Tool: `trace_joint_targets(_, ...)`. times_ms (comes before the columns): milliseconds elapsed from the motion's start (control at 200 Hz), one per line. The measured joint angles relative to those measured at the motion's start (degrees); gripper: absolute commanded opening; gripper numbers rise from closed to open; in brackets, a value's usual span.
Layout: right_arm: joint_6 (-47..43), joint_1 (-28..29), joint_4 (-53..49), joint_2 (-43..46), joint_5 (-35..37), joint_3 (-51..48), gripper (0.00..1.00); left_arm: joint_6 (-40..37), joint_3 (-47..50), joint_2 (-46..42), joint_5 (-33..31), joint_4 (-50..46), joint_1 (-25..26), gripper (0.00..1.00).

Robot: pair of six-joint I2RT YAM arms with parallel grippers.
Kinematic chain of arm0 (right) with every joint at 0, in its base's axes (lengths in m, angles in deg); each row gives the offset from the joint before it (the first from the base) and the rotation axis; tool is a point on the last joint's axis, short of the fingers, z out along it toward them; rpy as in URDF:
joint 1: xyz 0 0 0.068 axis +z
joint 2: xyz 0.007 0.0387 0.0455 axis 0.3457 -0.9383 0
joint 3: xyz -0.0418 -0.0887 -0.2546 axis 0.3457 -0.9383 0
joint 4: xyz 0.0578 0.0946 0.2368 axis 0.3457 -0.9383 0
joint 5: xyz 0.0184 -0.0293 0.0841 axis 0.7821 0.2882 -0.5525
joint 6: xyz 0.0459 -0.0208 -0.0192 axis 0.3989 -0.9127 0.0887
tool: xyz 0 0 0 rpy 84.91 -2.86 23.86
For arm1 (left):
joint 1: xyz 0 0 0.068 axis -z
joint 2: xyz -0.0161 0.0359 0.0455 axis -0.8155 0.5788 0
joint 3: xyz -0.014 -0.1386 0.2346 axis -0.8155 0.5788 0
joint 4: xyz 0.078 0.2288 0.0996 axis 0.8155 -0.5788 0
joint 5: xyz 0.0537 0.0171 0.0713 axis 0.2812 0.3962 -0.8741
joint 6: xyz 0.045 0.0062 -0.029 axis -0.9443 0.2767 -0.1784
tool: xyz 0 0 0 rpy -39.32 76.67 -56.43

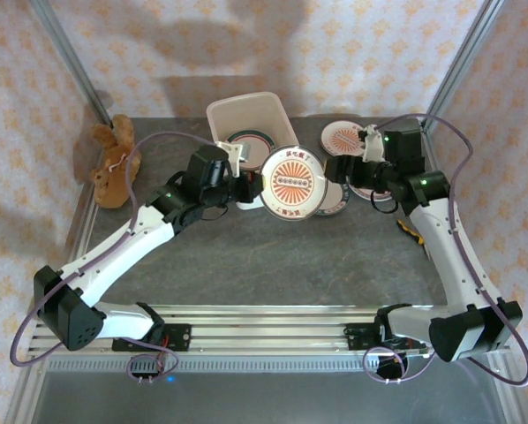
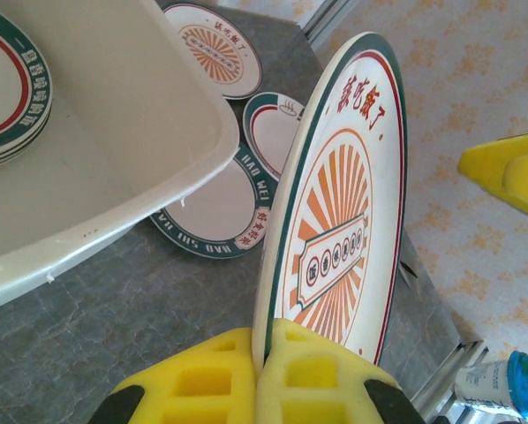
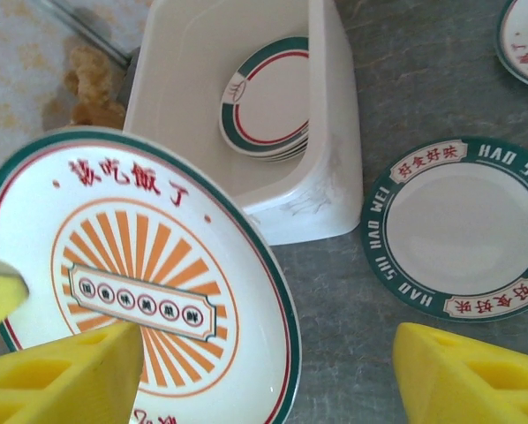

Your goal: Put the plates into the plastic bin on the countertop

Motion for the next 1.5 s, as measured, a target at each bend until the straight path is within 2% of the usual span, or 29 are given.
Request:
trace_joint_targets(310,-0.35,0.00,0.66,-1.90,-4.50,-4.07,0.60,0.46,-0.81,0.00,3.26,0.63,-2.89,0.00)
trace_joint_targets(591,2.21,0.00,5.81,-2.60,-8.15,-6.82,0.51,2.32,-0.81,0.00,5.49,4.24,-3.87,0.00)
trace_joint_targets(1006,5.90,0.00,13.62,-3.39,-11.69,-7.87,0.23,6.38,-0.68,2.08,7.30,9.70,-5.86,0.00)
trace_joint_targets(1131,7.30,-0.11,15.63,-3.76,-13.22,-7.91,0.21,7.39,-0.66,2.84,7.87,11.39,-6.51,0.00)
trace_joint_targets(1271,8.87,-0.55,17.88,-3.85,-13.86,-8.07,0.08,7.98,-0.66,4.17,8.31,12.31,-7.58,0.00)
trace_joint_targets(1471,11.72,-0.81,20.09,-4.17,-14.36,-8.04,0.00,7.96,-0.90,5.73,8.24,12.15,-8.37,0.00)
trace_joint_targets(1496,12.20,-0.85,20.26,-4.42,-14.34,-8.04,0.00,7.78,-1.25,6.05,8.15,11.85,-8.44,0.03)
